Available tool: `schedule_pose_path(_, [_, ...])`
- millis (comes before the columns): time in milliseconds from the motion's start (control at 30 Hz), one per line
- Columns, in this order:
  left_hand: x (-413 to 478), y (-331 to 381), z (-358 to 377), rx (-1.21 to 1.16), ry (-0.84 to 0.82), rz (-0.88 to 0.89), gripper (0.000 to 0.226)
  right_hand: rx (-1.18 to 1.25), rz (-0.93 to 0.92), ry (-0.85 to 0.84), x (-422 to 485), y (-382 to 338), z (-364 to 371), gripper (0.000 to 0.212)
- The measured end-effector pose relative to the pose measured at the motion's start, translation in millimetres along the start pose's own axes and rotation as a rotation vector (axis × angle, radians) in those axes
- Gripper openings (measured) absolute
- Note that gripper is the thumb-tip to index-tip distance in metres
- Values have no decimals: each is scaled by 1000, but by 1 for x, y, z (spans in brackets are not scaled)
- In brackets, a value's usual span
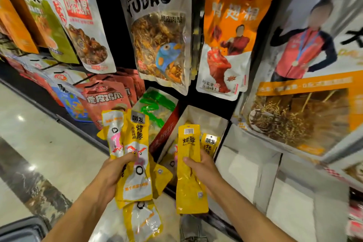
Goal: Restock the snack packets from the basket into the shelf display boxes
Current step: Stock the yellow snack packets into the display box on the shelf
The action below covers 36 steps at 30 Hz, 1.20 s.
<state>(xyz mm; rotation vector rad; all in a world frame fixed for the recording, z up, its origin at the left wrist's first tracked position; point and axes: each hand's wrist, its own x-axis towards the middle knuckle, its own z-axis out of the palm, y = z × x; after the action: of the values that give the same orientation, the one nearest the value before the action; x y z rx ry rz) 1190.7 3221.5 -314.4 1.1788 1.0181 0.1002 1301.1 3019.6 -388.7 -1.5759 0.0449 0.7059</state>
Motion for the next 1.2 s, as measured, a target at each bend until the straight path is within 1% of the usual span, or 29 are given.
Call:
schedule_pose_path(100, [2, 5, 7, 27, 64, 15, 19, 37, 43, 203, 22, -10, -20, 23])
schedule_pose_path(133, [4, 6, 9, 23, 84, 27, 23, 26, 33, 278, 31, -14, -26, 25])
schedule_pose_path(200, [10, 5, 11, -12, 75, 33, 49, -82, 25, 382, 46, -22, -28, 34])
schedule_pose_path(233, [14, 3, 12, -21, 62, 34, 59, -135, 16, 377, 48, -27, -23, 32])
schedule_pose_path(267, [15, 2, 13, -30, 53, 28, 58, -205, 18, 329, 49, -26, -15, 28])
schedule_pose_path(300, [14, 2, 15, -29, 43, 19, 45, -284, 30, 279, 52, -24, -5, 28])
schedule_pose_path(333, [14, 1, 16, -19, 35, 14, 30, -356, 45, 230, 55, -19, 3, 33])
schedule_pose_path(367, [17, 0, 16, -11, 27, 12, 22, -410, 45, 203, 58, -12, 13, 34])
schedule_pose_path(400, [19, -1, 16, -7, 16, 7, 19, -477, 35, 190, 63, -3, 20, 25])
schedule_pose_path(433, [22, -1, 15, -9, 7, 7, 19, -567, 34, 190, 67, 6, 26, 25])
schedule_pose_path(467, [24, -1, 14, -12, 10, 12, 19, -650, 38, 212, 73, 16, 29, 41])
schedule_pose_path(500, [24, 1, 14, -11, 11, 15, 19, -679, 41, 244, 73, 19, 33, 56])
schedule_pose_path(600, [28, 3, 11, -34, 3, -4, 28, -607, 62, 331, 78, 27, 36, 84])
schedule_pose_path(667, [26, 0, 9, -28, -5, -7, 30, -606, 103, 337, 80, 30, 32, 90])
schedule_pose_path(733, [25, -3, 9, -31, -11, -17, 25, -605, 159, 311, 82, 31, 27, 96])
schedule_pose_path(800, [24, -2, 10, -30, -16, -15, 19, -607, 183, 295, 82, 28, 26, 103])
schedule_pose_path(867, [26, 0, 10, -34, -14, -8, 19, -590, 192, 300, 84, 25, 27, 108])
schedule_pose_path(933, [27, 0, 9, -33, -5, -3, 22, -537, 182, 310, 85, 25, 28, 108])
schedule_pose_path(1033, [26, 3, 12, -39, -2, -2, 26, -569, 106, 370, 83, 18, 20, 92])
schedule_pose_path(1100, [26, 6, 15, -43, -1, 3, 24, -666, 47, 454, 79, 8, 9, 82])
schedule_pose_path(1133, [26, 7, 16, -45, -1, 5, 23, -742, 27, 497, 78, 4, 3, 81])
schedule_pose_path(1200, [26, 6, 14, -45, 4, 0, 25, -982, 16, 517, 68, -1, -3, 81])
